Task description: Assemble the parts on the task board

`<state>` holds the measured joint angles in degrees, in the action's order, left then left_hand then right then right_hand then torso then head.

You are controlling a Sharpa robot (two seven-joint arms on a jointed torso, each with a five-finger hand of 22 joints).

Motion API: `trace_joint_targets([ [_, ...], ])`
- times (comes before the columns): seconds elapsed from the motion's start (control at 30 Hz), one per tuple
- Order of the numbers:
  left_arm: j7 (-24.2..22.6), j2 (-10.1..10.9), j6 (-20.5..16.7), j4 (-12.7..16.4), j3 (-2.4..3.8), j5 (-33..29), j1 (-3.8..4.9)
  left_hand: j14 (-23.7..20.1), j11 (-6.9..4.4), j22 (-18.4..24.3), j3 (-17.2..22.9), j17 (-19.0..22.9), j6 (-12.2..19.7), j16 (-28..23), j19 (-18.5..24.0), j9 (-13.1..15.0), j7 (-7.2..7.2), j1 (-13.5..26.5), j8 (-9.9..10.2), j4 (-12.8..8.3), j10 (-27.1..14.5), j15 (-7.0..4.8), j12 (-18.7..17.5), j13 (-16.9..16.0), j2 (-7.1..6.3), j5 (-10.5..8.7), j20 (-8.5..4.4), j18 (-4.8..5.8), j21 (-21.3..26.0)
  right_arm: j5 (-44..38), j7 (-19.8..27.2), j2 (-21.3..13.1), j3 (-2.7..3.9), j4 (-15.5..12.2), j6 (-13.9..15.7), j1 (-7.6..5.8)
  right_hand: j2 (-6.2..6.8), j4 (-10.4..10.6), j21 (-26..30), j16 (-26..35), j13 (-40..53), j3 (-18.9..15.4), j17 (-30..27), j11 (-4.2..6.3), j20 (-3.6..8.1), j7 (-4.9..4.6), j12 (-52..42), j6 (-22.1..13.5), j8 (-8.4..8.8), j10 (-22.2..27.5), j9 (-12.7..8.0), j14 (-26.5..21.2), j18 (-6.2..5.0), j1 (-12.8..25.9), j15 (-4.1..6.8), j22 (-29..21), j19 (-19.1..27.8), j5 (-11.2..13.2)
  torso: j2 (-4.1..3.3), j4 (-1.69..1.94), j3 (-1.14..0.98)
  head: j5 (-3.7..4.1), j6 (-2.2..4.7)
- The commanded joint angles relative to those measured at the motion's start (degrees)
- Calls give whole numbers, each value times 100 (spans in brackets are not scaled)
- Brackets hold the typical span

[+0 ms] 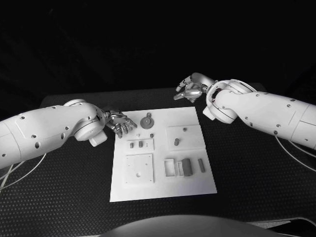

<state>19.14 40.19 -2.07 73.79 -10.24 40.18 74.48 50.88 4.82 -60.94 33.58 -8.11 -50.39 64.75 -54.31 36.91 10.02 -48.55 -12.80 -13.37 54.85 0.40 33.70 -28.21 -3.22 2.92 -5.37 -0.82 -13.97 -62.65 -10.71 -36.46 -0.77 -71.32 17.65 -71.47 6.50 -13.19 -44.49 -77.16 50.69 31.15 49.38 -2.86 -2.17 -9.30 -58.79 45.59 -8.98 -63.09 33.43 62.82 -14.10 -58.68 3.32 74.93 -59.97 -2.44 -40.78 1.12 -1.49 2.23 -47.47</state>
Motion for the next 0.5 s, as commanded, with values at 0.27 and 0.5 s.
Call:
trace_joint_targets([
  [0.27, -2301, -173, -1072, -3, -14, 1340, 0, 172, 374, 602, 61, 102, 197, -956, -27, -159, 1, -1394, -47, -326, -84, 283, -1463, 1152, -136, 18, 302, 6, 515, -14, 69, -2, 2, 34, -37, 8, 6, -10, 23, -36, -9, 11, -10, -8, -25, -25, -24, 0, -29, 14, -9, -52, -90, 14, -7, 86, 24, -36, 0, 3, 3, 23, 52],
  [0.5, -2439, -328, -1455, -45, -104, 3386, -5, 290, 356, 683, -298, -27, 765, -1004, -158, -353, -301, -1616, 241, -320, -333, 256, -2014, 1483, -715, 9, 283, -15, 541, 55, 210, 2, 2, 136, 128, 16, 6, -10, 23, -37, -10, 9, -11, -8, -26, -25, -25, 5, -33, 14, -7, -52, -90, 16, -7, 86, 24, -36, 1, -7, -2, 24, 85],
])
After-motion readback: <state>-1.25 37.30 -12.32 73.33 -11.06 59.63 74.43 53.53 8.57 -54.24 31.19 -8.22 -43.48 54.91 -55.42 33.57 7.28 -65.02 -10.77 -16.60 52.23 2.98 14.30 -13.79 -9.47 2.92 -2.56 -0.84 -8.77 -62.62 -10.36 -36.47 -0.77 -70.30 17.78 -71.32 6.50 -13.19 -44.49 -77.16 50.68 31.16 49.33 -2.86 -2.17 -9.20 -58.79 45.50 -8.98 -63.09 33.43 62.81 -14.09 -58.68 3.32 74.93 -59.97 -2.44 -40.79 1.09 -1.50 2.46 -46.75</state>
